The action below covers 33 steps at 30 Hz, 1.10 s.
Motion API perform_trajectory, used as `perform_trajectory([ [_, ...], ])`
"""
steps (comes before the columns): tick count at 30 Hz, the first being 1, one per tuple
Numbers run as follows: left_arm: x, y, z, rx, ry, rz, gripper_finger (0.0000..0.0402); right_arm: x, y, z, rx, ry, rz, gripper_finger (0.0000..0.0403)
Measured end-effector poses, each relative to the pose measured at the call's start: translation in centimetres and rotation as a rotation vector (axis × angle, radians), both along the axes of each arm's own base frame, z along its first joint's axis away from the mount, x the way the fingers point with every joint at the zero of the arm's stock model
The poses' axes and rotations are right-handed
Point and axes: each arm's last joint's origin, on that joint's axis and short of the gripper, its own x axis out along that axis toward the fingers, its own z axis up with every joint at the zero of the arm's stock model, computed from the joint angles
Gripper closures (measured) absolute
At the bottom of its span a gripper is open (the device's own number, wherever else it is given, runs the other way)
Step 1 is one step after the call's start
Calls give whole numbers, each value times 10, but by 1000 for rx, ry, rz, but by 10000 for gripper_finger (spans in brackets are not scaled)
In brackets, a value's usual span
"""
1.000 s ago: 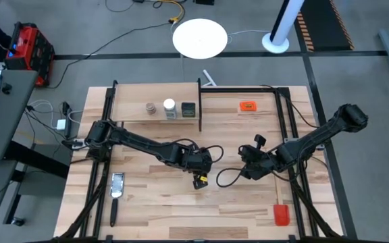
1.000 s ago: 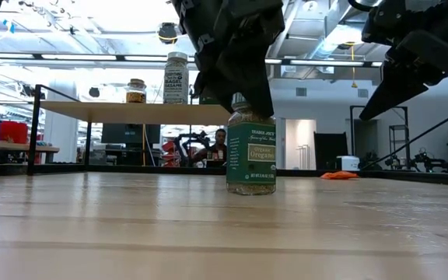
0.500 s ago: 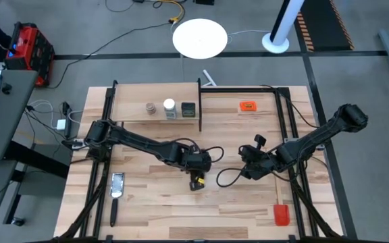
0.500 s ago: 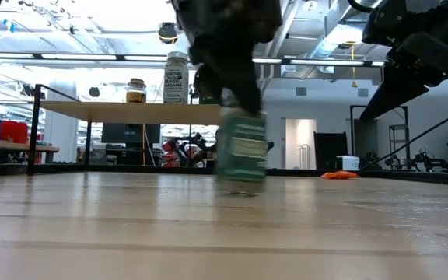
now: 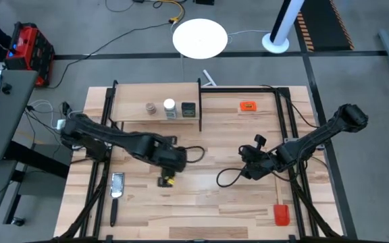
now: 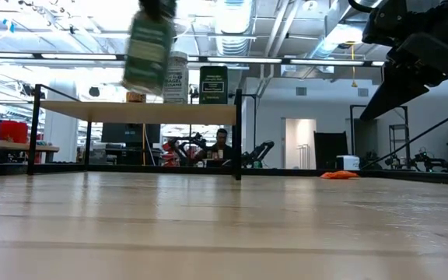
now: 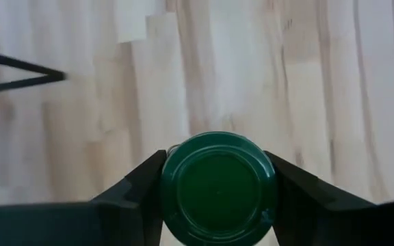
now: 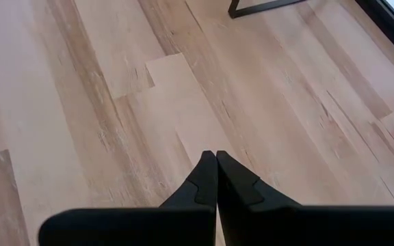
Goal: Shelf spices
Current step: Remove the green seasoning bottle from the shelf
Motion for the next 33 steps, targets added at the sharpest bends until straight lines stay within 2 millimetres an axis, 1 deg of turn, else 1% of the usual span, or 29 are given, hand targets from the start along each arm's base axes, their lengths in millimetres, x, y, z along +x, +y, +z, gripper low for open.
perform_trajectory([
  [3,-24,8,22,41,-17,-60,225,0,0,0,-1,0,2,398],
  [7,-57,34,51,77,-67,-45,225,0,0,0,0,-2,2,398],
  [10,-79,53,68,109,-114,-19,225,1,0,0,2,-8,1,398],
  [12,-96,65,77,123,-125,-16,225,1,0,0,3,-9,1,398],
  [15,-117,77,87,125,-145,-30,225,2,1,1,7,-19,1,398],
  [20,-145,89,98,151,-175,-65,225,2,1,1,5,-23,5,398],
  [25,-159,99,103,170,-186,-44,225,3,0,1,-5,-19,14,398],
  [29,-164,108,100,184,-125,-10,225,3,0,1,-6,-19,15,398],
  [33,-163,118,97,181,-77,-15,225,3,0,1,-7,-18,15,398],
])
